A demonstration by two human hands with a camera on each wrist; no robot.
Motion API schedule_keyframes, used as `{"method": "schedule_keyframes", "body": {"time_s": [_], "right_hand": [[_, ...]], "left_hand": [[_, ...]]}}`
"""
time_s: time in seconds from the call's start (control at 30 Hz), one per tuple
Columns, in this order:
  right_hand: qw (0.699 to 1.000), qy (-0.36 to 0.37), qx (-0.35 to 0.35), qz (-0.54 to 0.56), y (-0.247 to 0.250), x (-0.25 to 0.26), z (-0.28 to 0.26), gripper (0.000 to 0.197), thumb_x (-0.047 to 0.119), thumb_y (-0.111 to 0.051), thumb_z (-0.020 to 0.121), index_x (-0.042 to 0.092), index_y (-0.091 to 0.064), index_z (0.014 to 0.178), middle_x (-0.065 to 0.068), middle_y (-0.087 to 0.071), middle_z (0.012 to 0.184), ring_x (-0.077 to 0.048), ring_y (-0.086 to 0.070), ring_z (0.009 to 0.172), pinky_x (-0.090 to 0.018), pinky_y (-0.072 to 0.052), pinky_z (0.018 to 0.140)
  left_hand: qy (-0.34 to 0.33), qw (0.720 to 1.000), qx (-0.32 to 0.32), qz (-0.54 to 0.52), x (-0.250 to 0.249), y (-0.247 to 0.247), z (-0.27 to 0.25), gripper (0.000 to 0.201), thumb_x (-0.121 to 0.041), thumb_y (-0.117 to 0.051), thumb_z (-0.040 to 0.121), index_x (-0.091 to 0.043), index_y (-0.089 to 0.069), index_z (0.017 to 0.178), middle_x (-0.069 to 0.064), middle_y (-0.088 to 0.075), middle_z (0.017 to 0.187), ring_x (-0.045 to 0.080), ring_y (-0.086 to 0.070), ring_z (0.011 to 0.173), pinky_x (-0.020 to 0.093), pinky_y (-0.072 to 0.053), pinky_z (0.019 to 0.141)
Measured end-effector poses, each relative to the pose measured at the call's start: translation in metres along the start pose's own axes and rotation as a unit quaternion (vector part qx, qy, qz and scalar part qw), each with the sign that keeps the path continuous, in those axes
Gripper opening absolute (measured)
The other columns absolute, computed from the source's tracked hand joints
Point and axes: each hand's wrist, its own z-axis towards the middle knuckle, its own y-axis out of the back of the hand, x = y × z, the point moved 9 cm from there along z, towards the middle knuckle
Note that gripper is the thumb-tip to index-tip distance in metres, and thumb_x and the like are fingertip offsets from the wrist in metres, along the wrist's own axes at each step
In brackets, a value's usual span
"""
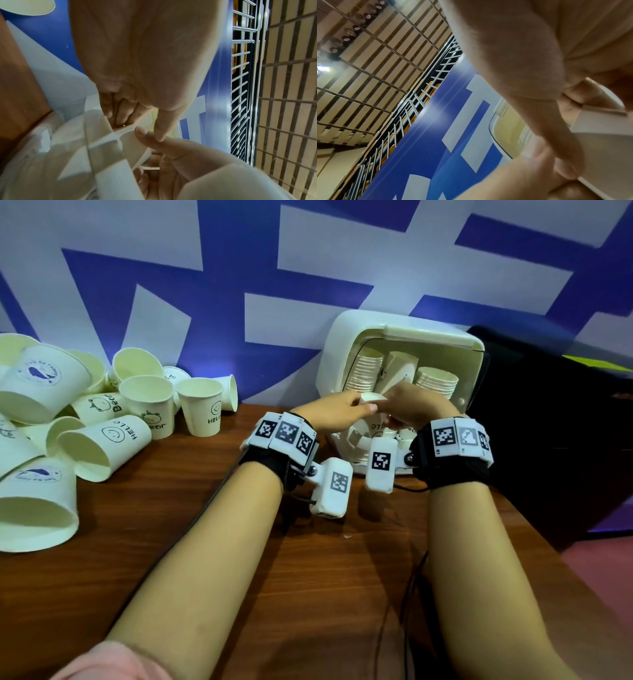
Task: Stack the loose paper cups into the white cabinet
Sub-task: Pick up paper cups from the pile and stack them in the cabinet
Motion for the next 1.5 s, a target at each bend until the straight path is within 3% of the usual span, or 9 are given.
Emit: {"method": "schedule_keyframes", "body": {"time_s": [0.07, 0.23, 0.4, 0.77, 0.87, 1.0, 1.17, 1.37, 1.5], "right_hand": [[0.999, -0.001, 0.007, -0.035, -0.003, 0.001, -0.001, 0.043, 0.043, -0.055, 0.094, 0.009, -0.056, 0.067, -0.002, -0.057, 0.054, -0.014, -0.047, 0.046, -0.026, -0.039, 0.054], [0.997, -0.007, 0.005, -0.074, -0.007, 0.002, -0.001, 0.046, 0.05, -0.056, 0.092, 0.01, -0.055, 0.069, 0.0, -0.058, 0.057, -0.012, -0.048, 0.047, -0.025, -0.039, 0.054], [0.997, -0.004, 0.001, -0.078, -0.008, 0.002, -0.002, 0.047, 0.05, -0.057, 0.092, 0.009, -0.056, 0.069, -0.001, -0.058, 0.057, -0.013, -0.049, 0.048, -0.025, -0.039, 0.054], [1.0, -0.012, 0.002, -0.011, -0.005, 0.003, -0.004, 0.049, 0.056, -0.064, 0.085, 0.008, -0.055, 0.077, -0.004, -0.065, 0.069, -0.013, -0.056, 0.056, -0.025, -0.047, 0.062], [1.0, -0.003, -0.024, -0.017, 0.006, 0.01, -0.014, 0.05, 0.057, -0.063, 0.085, 0.01, -0.051, 0.073, -0.004, -0.062, 0.07, -0.012, -0.054, 0.058, -0.025, -0.039, 0.053], [0.994, 0.03, -0.101, 0.016, 0.031, 0.025, -0.027, 0.042, 0.048, -0.063, 0.088, 0.008, -0.058, 0.078, -0.005, -0.059, 0.067, -0.012, -0.049, 0.056, -0.027, -0.034, 0.05], [0.974, 0.112, -0.124, 0.15, 0.032, 0.062, -0.036, 0.035, 0.043, -0.066, 0.087, 0.009, -0.061, 0.083, -0.009, -0.06, 0.073, -0.017, -0.052, 0.062, -0.03, -0.042, 0.062], [0.943, 0.212, -0.062, 0.249, -0.001, 0.114, -0.046, 0.023, 0.028, -0.063, 0.093, 0.015, -0.056, 0.075, -0.003, -0.06, 0.076, -0.009, -0.053, 0.058, -0.019, -0.04, 0.052], [0.925, 0.225, -0.003, 0.305, -0.036, 0.139, -0.042, 0.017, 0.032, -0.06, 0.094, 0.016, -0.059, 0.09, 0.001, -0.065, 0.085, -0.008, -0.058, 0.067, -0.021, -0.043, 0.06]], "left_hand": [[0.009, 0.999, -0.012, 0.04, 0.002, 0.001, 0.0, 0.035, -0.036, -0.038, 0.102, -0.01, -0.055, 0.117, 0.002, -0.056, 0.099, 0.012, -0.051, 0.08, 0.023, -0.039, 0.065], [0.025, 0.997, 0.014, 0.076, 0.004, -0.006, -0.001, 0.036, -0.03, -0.031, 0.104, -0.008, -0.05, 0.125, 0.009, -0.054, 0.117, 0.021, -0.05, 0.1, 0.031, -0.037, 0.083], [0.02, 0.993, 0.01, 0.116, -0.002, -0.007, 0.0, 0.031, -0.023, -0.034, 0.102, -0.005, -0.052, 0.119, 0.015, -0.053, 0.121, 0.022, -0.046, 0.098, 0.029, -0.034, 0.081], [0.025, 0.998, -0.015, 0.049, 0.004, 0.003, -0.005, 0.007, -0.017, -0.047, 0.096, -0.014, -0.051, 0.1, 0.005, -0.056, 0.101, 0.019, -0.053, 0.09, 0.025, -0.041, 0.068], [0.031, 0.999, -0.016, 0.02, 0.008, 0.013, -0.007, 0.024, -0.019, -0.051, 0.095, -0.01, -0.055, 0.117, 0.008, -0.062, 0.114, 0.024, -0.058, 0.102, 0.034, -0.047, 0.084], [0.021, 0.999, -0.029, -0.002, 0.007, 0.037, -0.016, 0.038, -0.018, -0.054, 0.096, -0.013, -0.053, 0.134, 0.002, -0.061, 0.129, 0.017, -0.056, 0.119, 0.034, -0.042, 0.106], [0.065, 0.997, -0.007, -0.032, 0.018, 0.065, -0.042, 0.027, -0.023, -0.05, 0.098, -0.012, -0.064, 0.118, 0.002, -0.069, 0.114, 0.017, -0.064, 0.105, 0.029, -0.051, 0.093], [0.259, 0.964, 0.044, 0.035, 0.095, 0.091, -0.091, 0.037, -0.039, -0.046, 0.099, -0.01, -0.065, 0.113, 0.004, -0.07, 0.109, 0.016, -0.059, 0.082, 0.024, -0.045, 0.066], [0.364, 0.931, 0.027, 0.022, 0.142, 0.095, -0.128, 0.047, -0.042, -0.044, 0.099, -0.001, -0.06, 0.117, 0.004, -0.058, 0.073, 0.017, -0.048, 0.063, 0.026, -0.039, 0.057]]}}
